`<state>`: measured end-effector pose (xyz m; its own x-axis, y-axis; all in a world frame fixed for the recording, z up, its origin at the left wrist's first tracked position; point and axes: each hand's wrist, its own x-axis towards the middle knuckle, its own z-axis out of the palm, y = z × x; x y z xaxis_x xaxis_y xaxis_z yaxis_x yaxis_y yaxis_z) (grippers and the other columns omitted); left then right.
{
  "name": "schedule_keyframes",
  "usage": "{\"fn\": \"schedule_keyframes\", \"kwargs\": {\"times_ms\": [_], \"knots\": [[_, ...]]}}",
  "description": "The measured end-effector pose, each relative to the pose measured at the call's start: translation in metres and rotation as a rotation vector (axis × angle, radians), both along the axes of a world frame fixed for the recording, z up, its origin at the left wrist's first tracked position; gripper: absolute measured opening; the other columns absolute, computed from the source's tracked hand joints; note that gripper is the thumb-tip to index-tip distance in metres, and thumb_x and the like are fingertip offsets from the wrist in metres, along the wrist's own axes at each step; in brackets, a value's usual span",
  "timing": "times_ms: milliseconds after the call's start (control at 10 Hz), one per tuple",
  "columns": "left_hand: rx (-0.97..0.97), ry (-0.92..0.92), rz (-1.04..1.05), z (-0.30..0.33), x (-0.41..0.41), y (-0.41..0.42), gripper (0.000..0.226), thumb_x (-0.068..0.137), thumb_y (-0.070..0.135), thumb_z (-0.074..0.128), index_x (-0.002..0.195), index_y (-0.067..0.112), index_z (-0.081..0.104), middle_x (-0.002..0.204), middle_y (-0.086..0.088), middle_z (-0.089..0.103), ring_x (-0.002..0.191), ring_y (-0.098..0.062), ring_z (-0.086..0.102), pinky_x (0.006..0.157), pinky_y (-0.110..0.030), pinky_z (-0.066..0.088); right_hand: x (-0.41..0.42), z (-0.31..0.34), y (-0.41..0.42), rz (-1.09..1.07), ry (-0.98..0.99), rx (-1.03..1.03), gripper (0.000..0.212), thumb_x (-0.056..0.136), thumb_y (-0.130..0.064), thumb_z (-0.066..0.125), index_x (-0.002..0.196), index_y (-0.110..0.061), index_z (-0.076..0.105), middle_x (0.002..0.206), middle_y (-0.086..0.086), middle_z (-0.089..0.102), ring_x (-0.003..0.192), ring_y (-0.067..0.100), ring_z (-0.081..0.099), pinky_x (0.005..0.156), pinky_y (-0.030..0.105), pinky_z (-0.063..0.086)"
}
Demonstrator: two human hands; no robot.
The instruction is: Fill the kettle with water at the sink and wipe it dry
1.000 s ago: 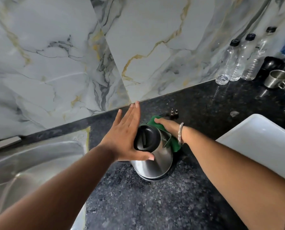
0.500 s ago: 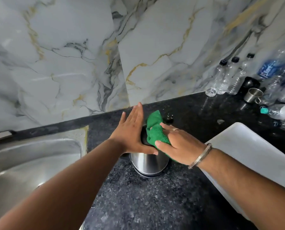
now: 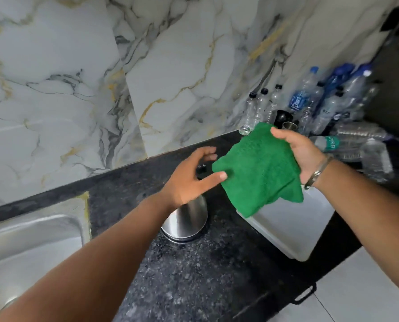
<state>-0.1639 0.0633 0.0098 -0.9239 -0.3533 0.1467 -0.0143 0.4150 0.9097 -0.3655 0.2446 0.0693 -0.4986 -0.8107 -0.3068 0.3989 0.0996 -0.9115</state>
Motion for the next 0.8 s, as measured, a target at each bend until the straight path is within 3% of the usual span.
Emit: {"fn": "schedule_keyframes", "kwargs": {"times_ms": [100, 200, 300, 400, 500, 600, 700, 800], "knots": [[0.38, 0.033, -0.119, 0.005, -0.034, 0.039, 0.053, 0.082, 0.03, 0.078, 0.125, 0.004, 0.059, 0.12, -0.012, 0.069, 0.11, -0.024, 0.068, 0.096, -0.04, 0.057, -0.022, 0.002, 0.017, 0.058, -0.001, -0.047, 0.045, 0.07, -0.046, 0.079, 0.101, -0.014, 0.08, 0.109, 0.011, 0.076, 0.101, 0.029, 0.073, 0.078, 0.041, 0.06], [0.588, -0.094, -0.095, -0.03, -0.07, 0.077, 0.026, 0.093, 0.013, 0.071, 0.117, 0.005, 0.069, 0.113, -0.013, 0.075, 0.103, -0.025, 0.073, 0.081, -0.034, 0.061, -0.07, -0.019, 0.049, 0.054, 0.104, 0.218, 0.052, 0.068, -0.049, 0.083, 0.104, -0.011, 0.078, 0.112, 0.015, 0.075, 0.1, 0.03, 0.073, 0.077, 0.042, 0.06], [0.785, -0.266, 0.083, -0.075, -0.104, 0.115, 0.007, 0.092, 0.015, 0.072, 0.097, 0.011, 0.073, 0.076, -0.002, 0.075, 0.063, -0.01, 0.07, 0.061, -0.027, 0.06, -0.127, -0.066, 0.088, 0.049, 0.512, 0.611, 0.043, 0.072, -0.035, 0.086, 0.097, -0.003, 0.072, 0.091, 0.011, 0.079, 0.076, 0.021, 0.076, 0.062, 0.028, 0.06], [0.871, -0.365, 0.249, -0.103, -0.134, 0.134, 0.011, 0.089, 0.014, 0.076, 0.096, 0.01, 0.068, 0.08, -0.006, 0.075, 0.064, -0.016, 0.07, 0.06, -0.03, 0.061, -0.163, -0.102, 0.104, 0.09, 0.692, 0.761, 0.031, 0.075, -0.032, 0.087, 0.083, -0.009, 0.067, 0.08, 0.0, 0.073, 0.062, 0.007, 0.07, 0.054, 0.02, 0.051], [0.92, -0.456, 0.509, -0.13, -0.171, 0.155, 0.013, 0.088, 0.008, 0.075, 0.09, 0.005, 0.063, 0.087, -0.015, 0.073, 0.068, -0.027, 0.072, 0.055, -0.036, 0.063, -0.188, -0.143, 0.101, 0.142, 0.682, 0.785, 0.017, 0.079, -0.02, 0.084, 0.081, -0.017, 0.068, 0.084, 0.002, 0.074, 0.07, 0.011, 0.07, 0.057, 0.021, 0.052], [0.854, -0.535, 0.604, -0.142, -0.186, 0.165, 0.019, 0.087, 0.011, 0.076, 0.084, 0.004, 0.06, 0.092, -0.021, 0.069, 0.074, -0.034, 0.072, 0.054, -0.044, 0.063, -0.201, -0.169, 0.094, 0.216, 0.723, 0.822, 0.019, 0.079, -0.014, 0.083, 0.082, -0.019, 0.065, 0.095, 0.006, 0.074, 0.063, 0.001, 0.066, 0.044, 0.009, 0.045], [0.366, -0.729, 0.546, -0.146, -0.196, 0.166, 0.028, 0.088, 0.026, 0.074, 0.093, 0.0, 0.067, 0.096, -0.021, 0.072, 0.087, -0.038, 0.072, 0.079, -0.043, 0.061, -0.206, -0.19, 0.095, 0.444, 1.048, 0.974, 0.075, 0.083, -0.025, 0.08, 0.146, -0.006, 0.042, 0.146, 0.015, 0.051, 0.126, 0.03, 0.055, 0.1, 0.033, 0.048], [-0.082, -0.731, 0.556, -0.129, -0.178, 0.163, 0.045, 0.089, 0.03, 0.066, 0.129, 0.01, 0.06, 0.124, -0.009, 0.068, 0.118, -0.028, 0.062, 0.094, -0.03, 0.047, -0.196, -0.165, 0.092, 0.523, 1.302, 0.868, 0.068, 0.091, -0.027, 0.068, 0.149, -0.011, 0.035, 0.144, 0.015, 0.051, 0.126, 0.033, 0.053, 0.102, 0.044, 0.047]]}}
